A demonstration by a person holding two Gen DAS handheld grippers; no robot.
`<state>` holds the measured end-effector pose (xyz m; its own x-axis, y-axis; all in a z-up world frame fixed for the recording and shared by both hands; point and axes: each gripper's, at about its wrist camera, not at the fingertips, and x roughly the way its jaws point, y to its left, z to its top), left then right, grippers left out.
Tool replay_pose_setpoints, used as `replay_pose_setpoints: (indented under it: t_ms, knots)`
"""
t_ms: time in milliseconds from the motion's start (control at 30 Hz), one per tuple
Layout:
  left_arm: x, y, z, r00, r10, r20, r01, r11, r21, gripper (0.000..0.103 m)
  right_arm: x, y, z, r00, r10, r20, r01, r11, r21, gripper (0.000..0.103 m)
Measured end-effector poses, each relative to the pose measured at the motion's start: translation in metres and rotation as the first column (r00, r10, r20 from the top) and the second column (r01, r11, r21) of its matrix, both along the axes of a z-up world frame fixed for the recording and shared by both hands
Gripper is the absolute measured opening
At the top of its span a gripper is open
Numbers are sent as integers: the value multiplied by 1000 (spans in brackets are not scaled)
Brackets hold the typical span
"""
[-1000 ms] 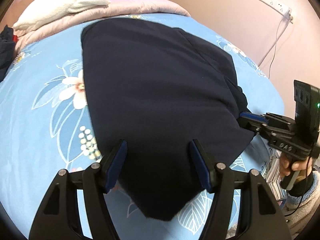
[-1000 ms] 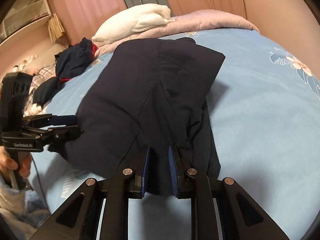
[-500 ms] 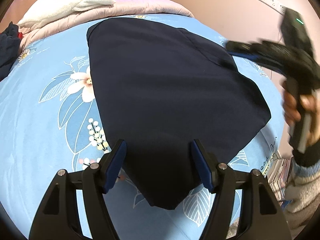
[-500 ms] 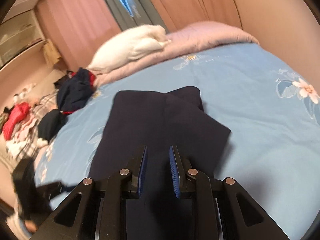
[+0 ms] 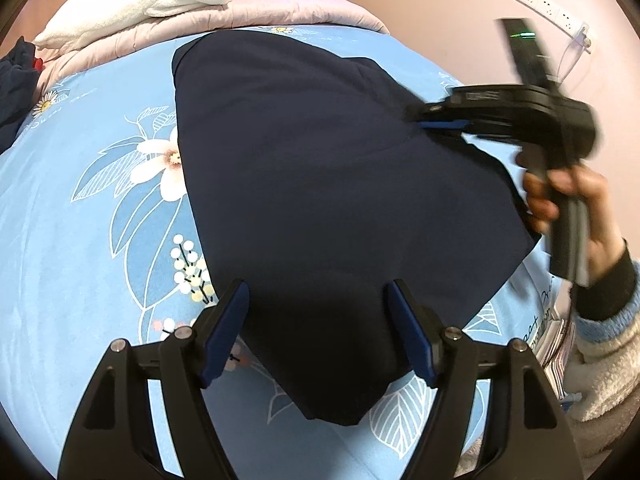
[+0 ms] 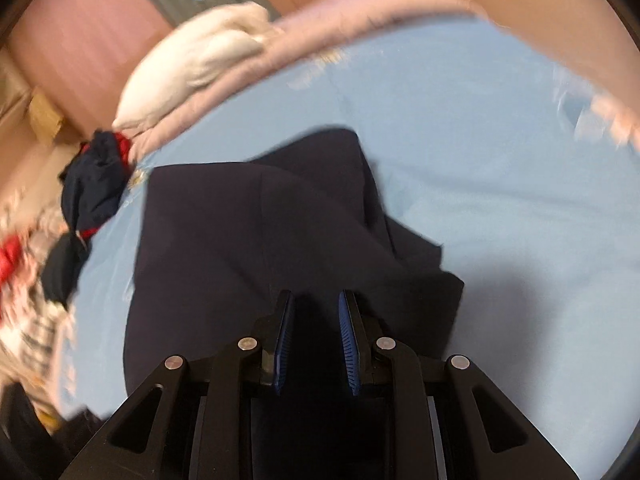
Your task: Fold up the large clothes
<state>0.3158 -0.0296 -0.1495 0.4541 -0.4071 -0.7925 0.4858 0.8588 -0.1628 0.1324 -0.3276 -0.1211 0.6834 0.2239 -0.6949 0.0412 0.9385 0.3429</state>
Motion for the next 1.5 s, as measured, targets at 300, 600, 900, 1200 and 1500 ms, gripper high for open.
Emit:
replay_pose_setpoints:
  t_ms: [300, 600, 900, 1200, 1500]
  knots:
    - [-2, 0, -2, 1000, 9, 3, -9, 1000, -7, 73, -68, 20, 21, 988, 97, 122, -86, 992, -94, 22]
    - [-2, 1, -3, 1000, 7, 5, -7, 1000, 2, 73, -54, 17, -28, 994, 106, -31, -108, 992, -69, 22]
    - [-1, 5, -4, 1000, 16, 1, -16, 1000, 5, 74, -76, 11, -14, 994, 111, -22, -111, 994, 11, 22]
    - [-2, -1, -6, 1000, 7, 18, -8, 999, 31, 76, -65, 29, -41, 991, 112, -69, -119, 988, -100, 22]
    - [7, 17, -14, 995, 83, -52, -85, 996, -37, 97, -71, 21, -45, 992, 105, -68, -106, 994, -9, 22]
